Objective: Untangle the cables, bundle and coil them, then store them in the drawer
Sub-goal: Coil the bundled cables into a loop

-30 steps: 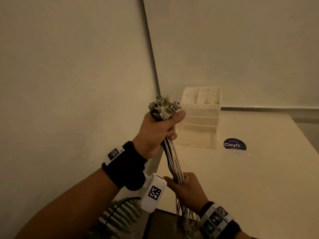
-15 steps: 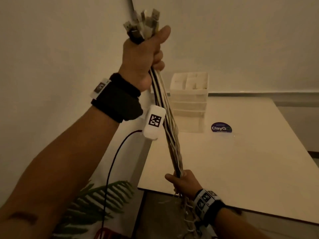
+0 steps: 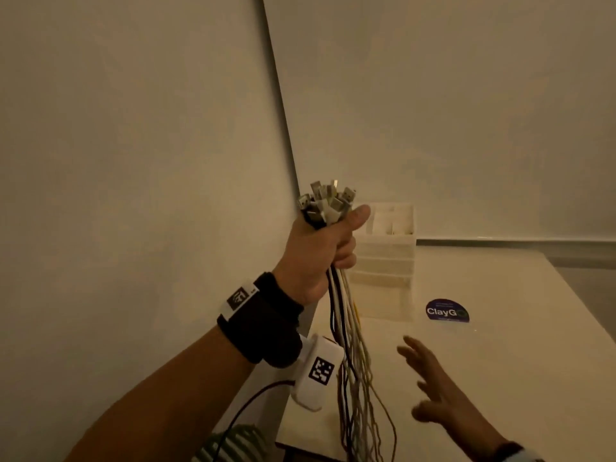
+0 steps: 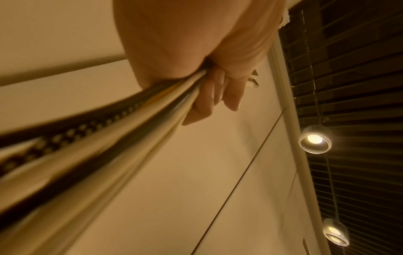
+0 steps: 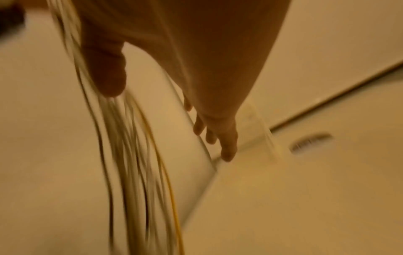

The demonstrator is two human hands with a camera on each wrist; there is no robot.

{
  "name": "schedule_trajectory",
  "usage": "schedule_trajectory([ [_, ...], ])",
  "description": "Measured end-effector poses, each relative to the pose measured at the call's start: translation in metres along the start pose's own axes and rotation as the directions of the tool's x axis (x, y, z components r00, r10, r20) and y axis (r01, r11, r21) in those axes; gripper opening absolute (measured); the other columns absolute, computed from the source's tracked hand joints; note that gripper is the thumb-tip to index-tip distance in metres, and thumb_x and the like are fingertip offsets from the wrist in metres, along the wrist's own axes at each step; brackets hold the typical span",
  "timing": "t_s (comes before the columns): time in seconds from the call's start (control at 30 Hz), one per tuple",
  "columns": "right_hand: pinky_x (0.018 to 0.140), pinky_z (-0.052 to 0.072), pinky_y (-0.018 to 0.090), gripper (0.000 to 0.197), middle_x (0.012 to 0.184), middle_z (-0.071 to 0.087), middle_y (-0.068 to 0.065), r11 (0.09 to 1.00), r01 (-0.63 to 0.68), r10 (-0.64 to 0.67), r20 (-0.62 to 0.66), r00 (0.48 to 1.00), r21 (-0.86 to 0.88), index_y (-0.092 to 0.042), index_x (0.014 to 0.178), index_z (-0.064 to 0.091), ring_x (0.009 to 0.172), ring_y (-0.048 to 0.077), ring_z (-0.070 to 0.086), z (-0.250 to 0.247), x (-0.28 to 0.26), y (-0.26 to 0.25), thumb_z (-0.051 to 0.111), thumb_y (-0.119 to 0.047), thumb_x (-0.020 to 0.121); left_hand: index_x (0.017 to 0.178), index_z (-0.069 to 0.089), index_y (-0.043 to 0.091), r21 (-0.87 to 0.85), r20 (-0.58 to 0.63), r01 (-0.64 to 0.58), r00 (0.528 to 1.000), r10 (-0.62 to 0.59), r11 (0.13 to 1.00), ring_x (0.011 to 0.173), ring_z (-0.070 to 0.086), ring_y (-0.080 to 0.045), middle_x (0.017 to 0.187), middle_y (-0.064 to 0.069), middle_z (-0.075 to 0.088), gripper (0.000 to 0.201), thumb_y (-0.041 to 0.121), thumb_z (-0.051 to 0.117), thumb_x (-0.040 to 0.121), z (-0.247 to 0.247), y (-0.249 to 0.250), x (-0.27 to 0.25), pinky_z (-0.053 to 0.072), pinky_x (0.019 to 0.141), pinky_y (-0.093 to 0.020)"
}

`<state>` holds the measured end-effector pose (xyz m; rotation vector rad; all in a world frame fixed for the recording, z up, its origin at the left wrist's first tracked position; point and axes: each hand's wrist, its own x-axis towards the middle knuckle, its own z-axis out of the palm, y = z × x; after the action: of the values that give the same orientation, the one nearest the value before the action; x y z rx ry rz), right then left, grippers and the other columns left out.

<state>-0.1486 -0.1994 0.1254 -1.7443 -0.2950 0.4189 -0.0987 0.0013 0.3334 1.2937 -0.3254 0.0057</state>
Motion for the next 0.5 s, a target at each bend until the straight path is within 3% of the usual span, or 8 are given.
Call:
schedule_trajectory([
  [0.07, 0.106, 0.031, 0.022, 0.091, 0.136, 0.038, -0.040, 0.979, 0.203, -0.204, -0.016, 0.979, -0.035, -0.057, 0.137, 0.024, 0.129, -0.016, 0.032, 0.011, 0.010, -0.049, 0.073, -0.039, 0.063, 0.061, 0.044, 0.022, -0.002, 0.004, 0.008, 1.000, -0.008, 1.000, 0.039, 0.020, -0.008, 0.048, 0.007, 0.025, 0.036, 0.016, 0.067, 0.088, 0.012, -0.011, -0.007, 0.018, 0.041, -0.024],
  [0.1, 0.102, 0.037, 0.018, 0.081, 0.131, 0.046, -0.037, 0.967, 0.252, -0.252, -0.006, 0.968, -0.031, -0.051, 0.135, 0.035, 0.122, -0.016, 0.041, 0.026, 0.020, -0.070, 0.074, -0.044, 0.065, 0.061, 0.044, 0.021, -0.005, 0.012, 0.001, 1.000, -0.001, 1.000, 0.039, 0.021, -0.007, 0.047, 0.007, 0.025, 0.036, 0.015, 0.066, 0.089, 0.019, -0.015, -0.010, 0.019, 0.041, -0.023],
  [0.17, 0.089, 0.052, 0.032, 0.061, 0.104, 0.069, -0.009, 0.965, 0.262, -0.262, -0.072, 0.962, -0.007, -0.019, 0.109, 0.064, 0.095, 0.007, 0.064, 0.057, 0.038, -0.089, 0.076, -0.058, 0.064, 0.061, 0.045, 0.020, 0.012, 0.025, -0.039, 0.999, 0.039, 0.999, 0.039, 0.021, -0.009, 0.048, 0.005, 0.025, 0.035, 0.015, 0.065, 0.089, 0.028, -0.013, -0.010, 0.019, 0.040, -0.023],
  [0.2, 0.082, 0.054, 0.041, 0.066, 0.082, 0.069, 0.005, 0.974, 0.225, -0.220, -0.144, 0.965, 0.017, -0.002, 0.089, 0.065, 0.076, 0.018, 0.064, 0.069, 0.045, -0.088, 0.076, -0.062, 0.063, 0.061, 0.044, 0.021, 0.028, 0.027, -0.067, 0.997, 0.066, 0.997, 0.039, 0.020, -0.010, 0.049, 0.005, 0.024, 0.035, 0.016, 0.066, 0.089, 0.029, -0.008, -0.007, 0.019, 0.041, -0.023],
  [0.23, 0.076, 0.053, 0.042, 0.064, 0.065, 0.063, 0.010, 0.989, 0.144, -0.135, -0.194, 0.972, 0.036, 0.004, 0.073, 0.060, 0.062, 0.020, 0.059, 0.077, 0.051, -0.082, 0.079, -0.056, 0.064, 0.061, 0.044, 0.021, 0.038, 0.023, -0.092, 0.996, 0.091, 0.995, 0.040, 0.019, -0.010, 0.049, 0.005, 0.024, 0.036, 0.017, 0.067, 0.087, 0.027, 0.000, -0.003, 0.018, 0.041, -0.023],
  [0.3, 0.065, 0.052, 0.036, 0.042, 0.055, 0.056, 0.011, 0.991, -0.086, 0.107, -0.219, 0.970, 0.104, -0.001, 0.065, 0.060, 0.053, 0.018, 0.056, 0.085, 0.056, -0.066, 0.081, -0.038, 0.066, 0.062, 0.041, 0.022, 0.034, -0.012, -0.126, 0.992, 0.126, 0.991, 0.041, 0.017, -0.010, 0.050, 0.005, 0.021, 0.035, 0.022, 0.069, 0.082, 0.017, 0.017, 0.004, 0.019, 0.041, -0.021],
  [0.37, 0.060, 0.043, 0.026, 0.043, 0.062, 0.049, 0.015, 0.970, -0.221, 0.237, -0.177, 0.955, 0.106, -0.007, 0.066, 0.054, 0.058, 0.020, 0.054, 0.087, 0.054, -0.059, 0.081, -0.040, 0.068, 0.060, 0.044, 0.023, 0.007, -0.043, -0.131, 0.990, 0.132, 0.991, 0.040, 0.019, -0.009, 0.051, 0.005, 0.021, 0.033, 0.024, 0.071, 0.079, 0.003, 0.030, 0.009, 0.023, 0.039, -0.019],
  [0.5, 0.057, 0.040, 0.025, 0.043, 0.056, 0.045, 0.014, 0.989, -0.114, 0.126, -0.133, 0.983, 0.092, -0.013, 0.058, 0.045, 0.053, 0.018, 0.052, 0.075, 0.044, -0.060, 0.077, -0.036, 0.076, 0.062, 0.043, 0.024, -0.089, -0.163, -0.075, 0.985, 0.060, 0.993, 0.039, 0.026, -0.006, 0.052, 0.006, 0.025, 0.034, 0.024, 0.072, 0.080, -0.022, 0.042, 0.020, 0.029, 0.038, -0.019],
])
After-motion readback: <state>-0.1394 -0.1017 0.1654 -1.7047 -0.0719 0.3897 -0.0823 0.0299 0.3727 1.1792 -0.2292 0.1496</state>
